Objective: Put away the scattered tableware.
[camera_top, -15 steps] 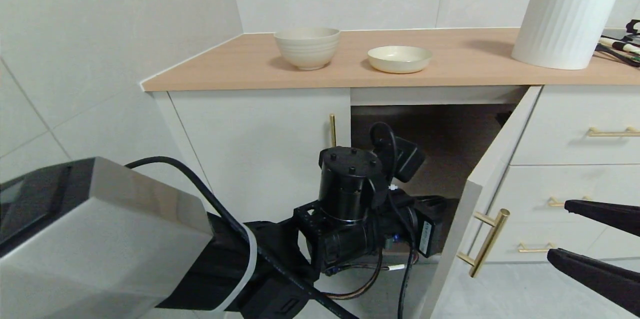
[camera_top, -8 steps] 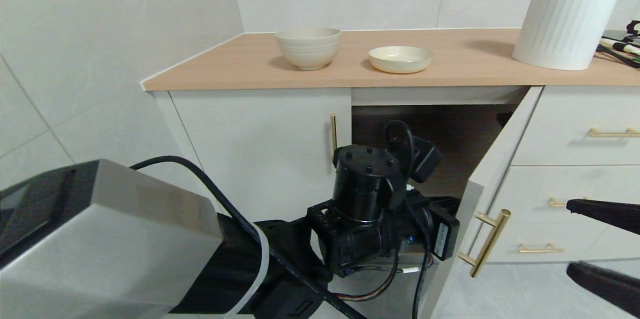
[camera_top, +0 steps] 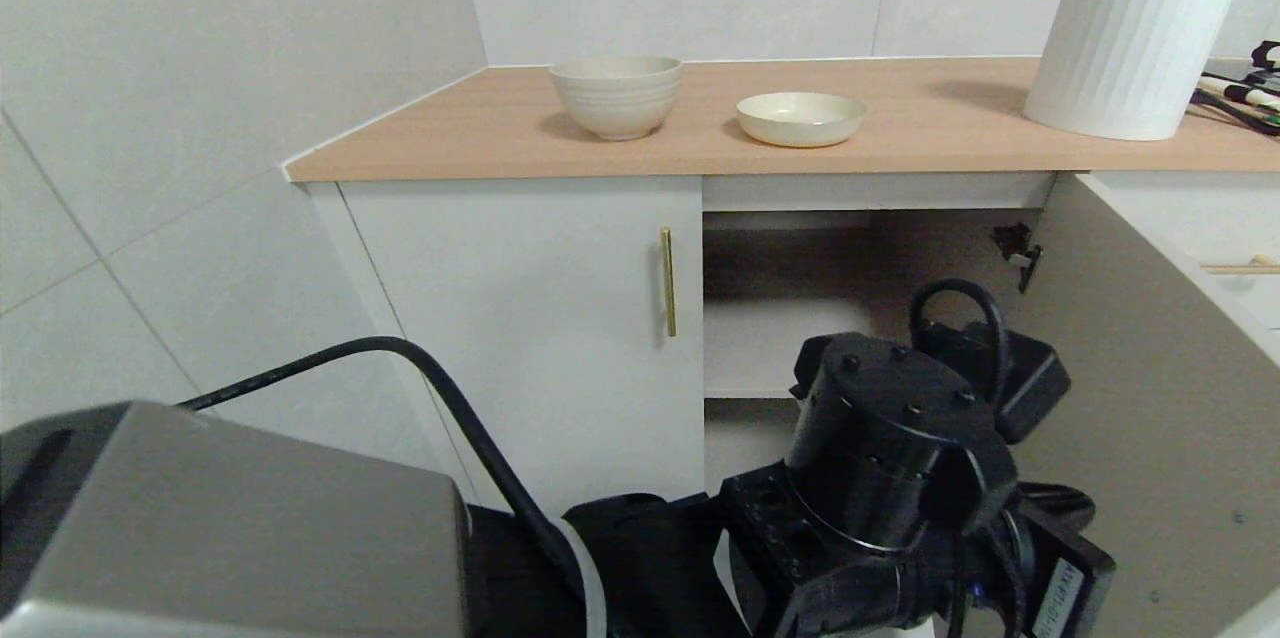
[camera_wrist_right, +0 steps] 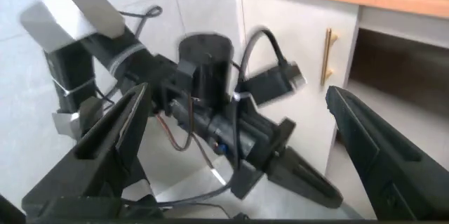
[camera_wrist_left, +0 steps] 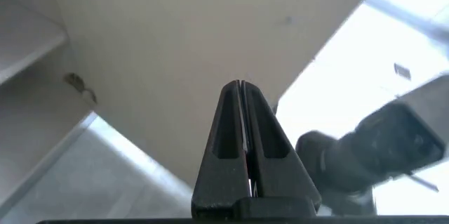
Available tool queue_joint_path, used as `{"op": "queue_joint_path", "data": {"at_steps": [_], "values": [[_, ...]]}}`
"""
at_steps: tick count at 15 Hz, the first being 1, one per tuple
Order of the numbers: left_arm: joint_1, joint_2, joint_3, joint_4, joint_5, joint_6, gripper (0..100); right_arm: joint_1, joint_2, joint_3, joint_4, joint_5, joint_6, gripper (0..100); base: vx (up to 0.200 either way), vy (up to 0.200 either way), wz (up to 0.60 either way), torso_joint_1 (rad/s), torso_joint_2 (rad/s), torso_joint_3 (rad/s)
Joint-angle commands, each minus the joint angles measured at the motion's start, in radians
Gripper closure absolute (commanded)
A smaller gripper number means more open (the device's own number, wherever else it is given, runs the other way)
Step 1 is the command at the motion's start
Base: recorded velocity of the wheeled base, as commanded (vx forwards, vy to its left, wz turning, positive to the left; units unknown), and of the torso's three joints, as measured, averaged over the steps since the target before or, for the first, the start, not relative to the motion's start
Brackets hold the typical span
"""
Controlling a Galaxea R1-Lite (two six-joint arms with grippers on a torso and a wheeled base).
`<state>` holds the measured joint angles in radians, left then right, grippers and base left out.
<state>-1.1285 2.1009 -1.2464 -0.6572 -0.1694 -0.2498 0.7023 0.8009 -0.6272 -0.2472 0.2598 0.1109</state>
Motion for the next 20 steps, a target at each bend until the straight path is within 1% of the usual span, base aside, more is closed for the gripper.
{"op": "queue_joint_path", "data": {"at_steps": [1, 2, 3, 4, 7, 9, 11, 13, 14, 15, 16, 17, 18, 19, 20], "values": [[-0.007, -0.016, -0.001, -0.013, 0.002, -0.002, 100, -0.003, 0.006, -0.006, 0.003, -0.004, 0.001, 0, 0.000, 0.000, 0.00, 0.000, 0.00, 0.000], [0.006, -0.036, 0.016, -0.033, 0.019, -0.003, 100, -0.006, 0.021, -0.005, 0.003, -0.007, 0.003, 0, 0.000, 0.000, 0.00, 0.000, 0.00, 0.000], [0.033, -0.068, 0.056, -0.042, 0.039, -0.003, 100, -0.017, 0.038, -0.005, 0.003, -0.011, 0.003, 0, 0.000, 0.000, 0.00, 0.000, 0.00, 0.000], [0.059, -0.104, 0.090, -0.044, 0.044, -0.003, 100, -0.023, 0.058, -0.005, 0.003, -0.013, 0.004, 0, 0.000, 0.000, 0.00, 0.000, 0.00, 0.000], [0.211, -0.300, 0.262, -0.045, 0.044, -0.005, 100, -0.055, 0.176, -0.035, 0.003, -0.036, 0.007, 0, 0.000, 0.000, 0.00, 0.000, 0.00, 0.000], [0.339, -0.489, 0.407, -0.044, 0.044, -0.003, 100, -0.099, 0.293, -0.095, 0.003, -0.034, 0.015, 0, 0.000, 0.000, 0.00, 0.000, 0.00, 0.000], [0.467, -0.676, 0.539, -0.032, 0.042, 0.001, 100, -0.101, 0.402, -0.163, 0.002, -0.034, 0.015, 0, 0.000, 0.000, 0.00, 0.000, 0.00, 0.000], [0.570, -0.831, 0.636, 0.007, 0.041, 0.003, 100, -0.101, 0.495, -0.209, -0.001, -0.034, -0.008, 0, 0.000, 0.000, 0.00, 0.000, 0.00, 0.000], [0.599, -0.883, 0.660, 0.039, 0.037, 0.003, 100, -0.099, 0.517, -0.224, -0.009, -0.034, -0.025, 0, 0.000, 0.000, 0.00, 0.000, 0.00, 0.000], [0.625, -0.952, 0.688, 0.113, 0.037, 0.014, 100, -0.099, 0.526, -0.232, -0.035, -0.034, -0.020, 0, 0.000, 0.000, 0.00, 0.000, 0.00, 0.000], [0.651, -0.990, 0.693, 0.168, 0.034, 0.032, 100, -0.101, 0.512, -0.207, -0.047, -0.036, -0.007, 0, 0.000, 0.000, 0.00, 0.000, 0.00, 0.000], [0.682, -1.007, 0.677, 0.228, 0.033, 0.047, 100, -0.104, 0.512, -0.198, -0.049, -0.043, 0.026, 0, 0.000, 0.000, 0.00, 0.000, 0.00, 0.000], [0.684, -1.016, 0.662, 0.255, 0.036, 0.057, 100, -0.107, 0.503, -0.204, -0.047, -0.071, 0.035, 0, 0.000, 0.000, 0.00, 0.000, 0.00, 0.000], [0.685, -1.019, 0.647, 0.294, 0.036, 0.058, 100, -0.107, 0.495, -0.218, -0.043, -0.125, 0.035, 0, 0.000, 0.000, 0.00, 0.000, 0.00, 0.000], [0.685, -1.021, 0.645, 0.314, 0.036, 0.058, 100, -0.107, 0.497, -0.223, -0.041, -0.149, 0.035, 0, 0.000, 0.000, 0.00, 0.000, 0.00, 0.000]]}}
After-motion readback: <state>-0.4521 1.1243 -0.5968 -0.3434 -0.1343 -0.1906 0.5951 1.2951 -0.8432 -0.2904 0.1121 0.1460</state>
